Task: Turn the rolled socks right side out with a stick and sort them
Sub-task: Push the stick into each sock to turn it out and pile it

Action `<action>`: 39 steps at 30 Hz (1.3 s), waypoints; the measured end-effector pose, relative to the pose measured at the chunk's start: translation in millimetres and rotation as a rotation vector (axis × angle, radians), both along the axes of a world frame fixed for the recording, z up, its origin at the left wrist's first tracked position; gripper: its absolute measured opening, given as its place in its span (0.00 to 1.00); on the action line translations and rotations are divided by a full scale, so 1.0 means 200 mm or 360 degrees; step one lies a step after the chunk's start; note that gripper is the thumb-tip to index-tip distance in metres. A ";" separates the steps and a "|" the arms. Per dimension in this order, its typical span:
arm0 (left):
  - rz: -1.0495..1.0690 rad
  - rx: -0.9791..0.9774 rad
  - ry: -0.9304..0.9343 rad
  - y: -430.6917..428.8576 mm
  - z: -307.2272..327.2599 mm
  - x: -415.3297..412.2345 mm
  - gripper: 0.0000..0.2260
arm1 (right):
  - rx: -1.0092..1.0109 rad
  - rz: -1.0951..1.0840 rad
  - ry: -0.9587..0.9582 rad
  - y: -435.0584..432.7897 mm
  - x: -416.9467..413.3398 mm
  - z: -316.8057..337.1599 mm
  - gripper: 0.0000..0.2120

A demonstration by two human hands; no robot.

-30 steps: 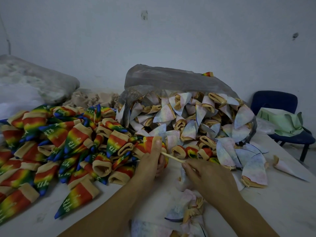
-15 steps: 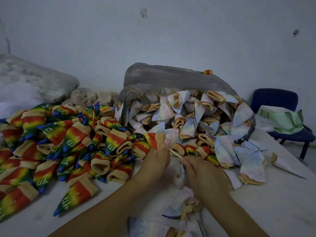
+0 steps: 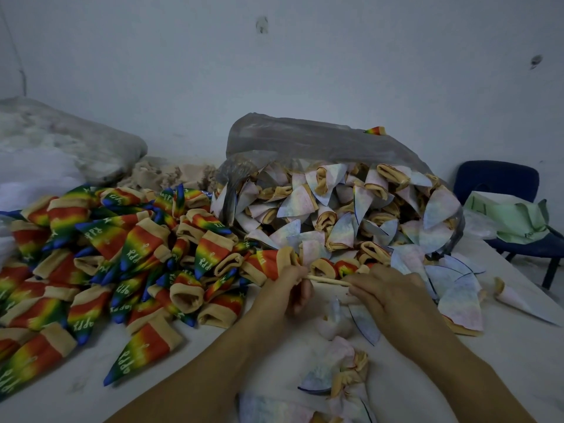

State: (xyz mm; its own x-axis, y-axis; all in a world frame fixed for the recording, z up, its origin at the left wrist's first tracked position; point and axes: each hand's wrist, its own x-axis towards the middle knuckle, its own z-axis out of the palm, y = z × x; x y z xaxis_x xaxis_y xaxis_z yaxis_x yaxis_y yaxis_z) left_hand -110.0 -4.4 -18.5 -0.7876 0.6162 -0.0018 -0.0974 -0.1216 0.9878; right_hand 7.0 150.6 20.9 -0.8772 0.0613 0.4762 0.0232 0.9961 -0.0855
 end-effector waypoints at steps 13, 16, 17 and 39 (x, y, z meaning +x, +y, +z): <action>0.0005 -0.0052 0.0082 0.01 0.02 0.04 0.28 | 0.0205 -0.0038 0.0248 0.02 0.00 0.00 0.10; -0.0037 0.0177 -0.0173 0.01 0.02 0.03 0.16 | 0.0148 -0.0056 0.0236 0.00 -0.02 -0.02 0.09; -0.0050 0.0298 -0.0229 0.01 0.03 0.03 0.14 | 0.0104 -0.0065 0.0221 -0.01 -0.02 -0.04 0.08; -0.0031 0.0502 -0.0348 -0.02 0.03 -0.07 0.30 | -0.0138 0.0061 0.0261 -0.13 -0.06 -0.13 0.11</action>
